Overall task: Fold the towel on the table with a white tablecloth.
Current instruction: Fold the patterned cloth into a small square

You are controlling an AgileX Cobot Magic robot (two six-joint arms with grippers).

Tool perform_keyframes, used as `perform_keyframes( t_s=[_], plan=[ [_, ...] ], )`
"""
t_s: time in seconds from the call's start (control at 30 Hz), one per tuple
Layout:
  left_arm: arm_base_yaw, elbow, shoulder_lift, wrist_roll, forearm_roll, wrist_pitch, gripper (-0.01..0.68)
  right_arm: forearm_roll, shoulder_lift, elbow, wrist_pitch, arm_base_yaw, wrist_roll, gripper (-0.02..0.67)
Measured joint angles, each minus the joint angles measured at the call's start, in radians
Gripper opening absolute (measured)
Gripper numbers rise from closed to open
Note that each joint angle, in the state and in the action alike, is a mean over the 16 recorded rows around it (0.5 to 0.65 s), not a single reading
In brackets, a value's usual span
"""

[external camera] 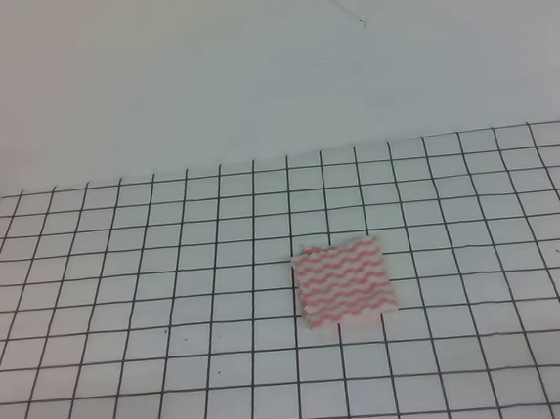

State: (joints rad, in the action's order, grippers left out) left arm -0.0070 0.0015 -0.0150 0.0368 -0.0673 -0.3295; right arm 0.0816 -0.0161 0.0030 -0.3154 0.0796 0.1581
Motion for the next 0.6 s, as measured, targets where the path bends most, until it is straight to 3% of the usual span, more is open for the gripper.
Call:
perform_keyframes(
  t_s=[0.6],
  plan=[
    [0.0, 0.0, 0.0, -0.001, 0.0, 0.0, -0.001, 0.0, 0.001, 0.0, 0.0, 0.0, 0.0, -0.001]
  ],
)
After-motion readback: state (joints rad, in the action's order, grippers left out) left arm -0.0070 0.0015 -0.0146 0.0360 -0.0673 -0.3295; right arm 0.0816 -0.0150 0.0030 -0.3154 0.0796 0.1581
